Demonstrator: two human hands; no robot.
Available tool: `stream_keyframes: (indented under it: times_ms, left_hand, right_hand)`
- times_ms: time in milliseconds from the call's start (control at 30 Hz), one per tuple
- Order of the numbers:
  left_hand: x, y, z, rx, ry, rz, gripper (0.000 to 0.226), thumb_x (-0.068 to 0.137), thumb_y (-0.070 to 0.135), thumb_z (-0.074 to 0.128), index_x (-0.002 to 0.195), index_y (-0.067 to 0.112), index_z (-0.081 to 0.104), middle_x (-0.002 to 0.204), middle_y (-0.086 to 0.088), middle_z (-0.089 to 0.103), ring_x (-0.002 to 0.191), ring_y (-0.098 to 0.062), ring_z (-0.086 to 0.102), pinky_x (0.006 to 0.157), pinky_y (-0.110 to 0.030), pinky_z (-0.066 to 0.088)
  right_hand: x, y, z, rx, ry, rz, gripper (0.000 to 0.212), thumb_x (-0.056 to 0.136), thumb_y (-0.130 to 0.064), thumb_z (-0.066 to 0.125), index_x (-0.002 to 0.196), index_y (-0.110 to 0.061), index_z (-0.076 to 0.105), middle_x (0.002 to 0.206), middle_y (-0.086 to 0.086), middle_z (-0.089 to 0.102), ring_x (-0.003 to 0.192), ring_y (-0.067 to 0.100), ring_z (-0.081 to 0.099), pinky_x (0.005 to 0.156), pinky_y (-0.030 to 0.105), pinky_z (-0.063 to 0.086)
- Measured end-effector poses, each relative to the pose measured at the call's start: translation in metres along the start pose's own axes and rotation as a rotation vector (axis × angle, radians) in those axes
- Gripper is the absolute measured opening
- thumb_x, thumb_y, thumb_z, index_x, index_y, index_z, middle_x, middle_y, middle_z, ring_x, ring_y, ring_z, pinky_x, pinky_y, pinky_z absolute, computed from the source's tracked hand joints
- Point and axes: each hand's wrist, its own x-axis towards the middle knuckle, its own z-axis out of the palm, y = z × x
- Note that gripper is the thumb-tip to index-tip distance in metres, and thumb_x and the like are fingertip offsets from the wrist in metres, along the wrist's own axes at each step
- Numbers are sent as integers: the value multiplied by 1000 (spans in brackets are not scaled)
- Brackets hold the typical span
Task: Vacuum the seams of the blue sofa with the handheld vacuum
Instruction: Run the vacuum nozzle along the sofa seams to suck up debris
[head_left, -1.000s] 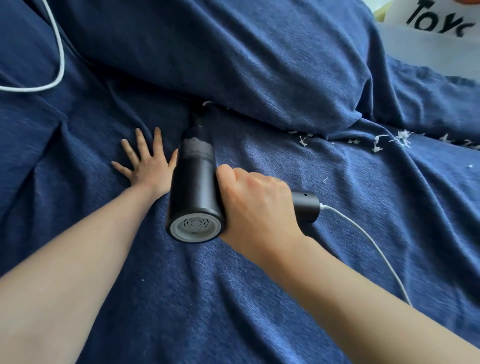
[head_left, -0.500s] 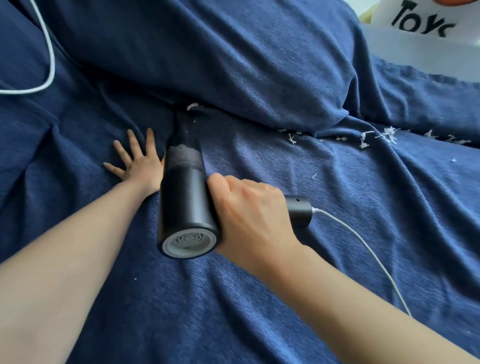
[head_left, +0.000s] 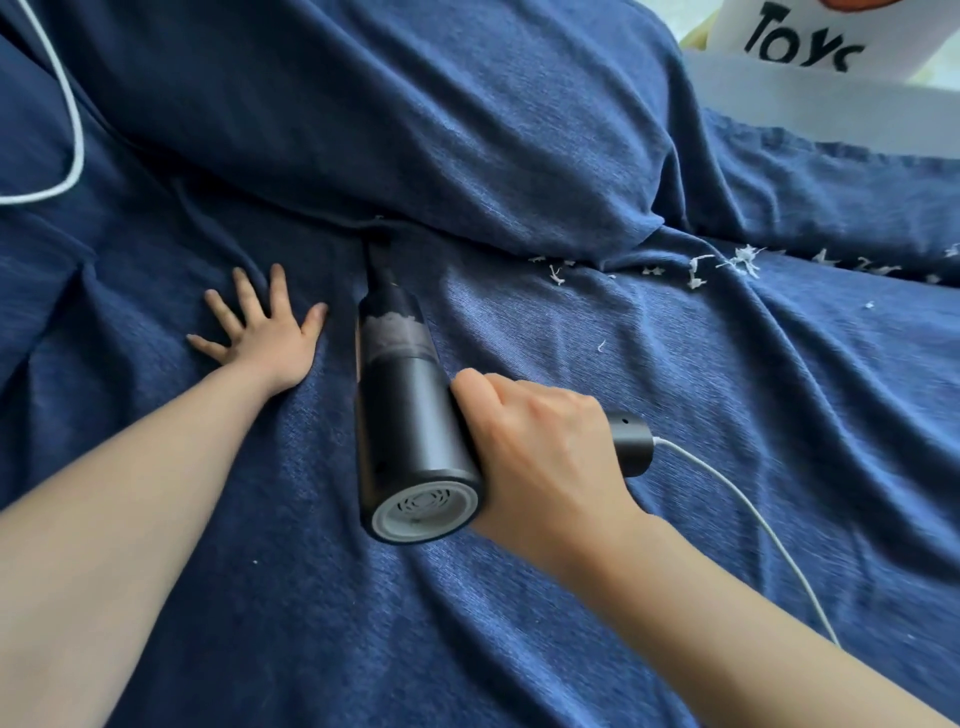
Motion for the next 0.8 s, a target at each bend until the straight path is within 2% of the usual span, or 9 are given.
stream_keyframes:
  times_ms: [133, 233, 400, 533, 633, 800]
  left_hand:
    - [-1, 2, 0, 22, -6, -2, 66, 100, 35, 31, 153, 34, -9, 160, -4, -24, 144, -37, -22, 109, -71, -5]
    - [0, 1, 2, 15, 1, -8, 70, 99, 41, 34, 153, 35, -10, 159, -2, -24, 144, -37, -22, 108, -71, -6]
    - [1, -1, 3, -30, 34, 5, 72, 94, 66, 22, 153, 36, -6, 160, -1, -20, 145, -35, -20, 108, -71, -6]
    - [2, -2, 4, -27, 36, 3, 73, 93, 68, 20, 153, 36, -7, 160, -1, -21, 145, -34, -21, 108, -70, -7]
    - [1, 0, 5, -28, 45, -2, 71, 94, 64, 21, 153, 36, -5, 161, -1, -20, 146, -34, -20, 109, -71, -6]
    - [1, -1, 5, -30, 38, 4, 71, 94, 65, 20, 153, 36, -6, 160, -1, -21, 145, -35, -20, 109, -71, -6]
  right_hand:
    - [17, -6, 4, 58, 11, -21, 41, 53, -26, 86, 75, -16, 53, 60, 2, 59, 48, 29, 60, 54, 27, 23]
    - [31, -5, 14, 21, 16, 14, 44, 50, -28, 89, 74, -15, 55, 59, 1, 61, 47, 29, 61, 55, 27, 21]
    - [33, 6, 14, -20, 44, 47, 46, 47, -30, 89, 73, -16, 53, 56, -1, 61, 43, 29, 60, 54, 25, 17]
    - [22, 8, 7, -14, 50, 64, 46, 49, -32, 87, 74, -16, 52, 58, -1, 60, 44, 29, 59, 53, 25, 21]
    - [13, 4, 5, 43, 26, -4, 42, 53, -33, 84, 75, -16, 53, 60, 0, 59, 47, 28, 60, 54, 26, 23]
    - [12, 0, 13, 15, -19, 4, 43, 50, -30, 87, 75, -16, 55, 60, 1, 60, 48, 28, 61, 54, 27, 23]
